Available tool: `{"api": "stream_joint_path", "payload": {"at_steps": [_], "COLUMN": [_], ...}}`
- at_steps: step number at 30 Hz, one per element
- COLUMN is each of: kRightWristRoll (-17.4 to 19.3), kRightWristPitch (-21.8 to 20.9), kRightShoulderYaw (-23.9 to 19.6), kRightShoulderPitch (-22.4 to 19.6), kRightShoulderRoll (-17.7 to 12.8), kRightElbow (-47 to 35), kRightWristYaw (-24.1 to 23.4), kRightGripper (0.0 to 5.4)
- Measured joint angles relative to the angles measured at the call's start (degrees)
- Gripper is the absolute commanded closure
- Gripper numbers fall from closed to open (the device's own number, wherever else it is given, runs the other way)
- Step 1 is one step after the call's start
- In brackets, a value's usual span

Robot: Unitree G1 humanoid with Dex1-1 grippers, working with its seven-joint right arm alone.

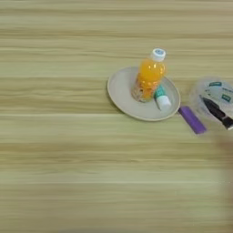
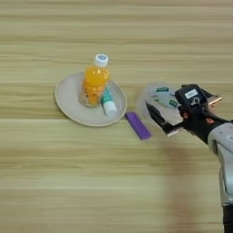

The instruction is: Move the objects on the table

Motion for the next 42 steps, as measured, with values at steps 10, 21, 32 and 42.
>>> {"api": "stream_joint_path", "payload": {"at_steps": [10,21,32,42], "kRightWristRoll": [-0.16,-1.7,-3.36,-4.34], "kRightWristPitch": [-0.68,-2.85,-5.32,-7.25], "kRightShoulderYaw": [1.03,3.44,6.71,9.22], "kRightShoulderPitch": [-0.35,-4.58,-10.0,-12.32], "kRightShoulderRoll": [-0.09,-0.61,-0.87,-0.89], "kRightElbow": [2.18,10.02,18.57,25.44], "kRightWristYaw": [0.18,1.43,2.53,3.23], "kRightGripper": [0.04,0.04,0.04,0.04]}}
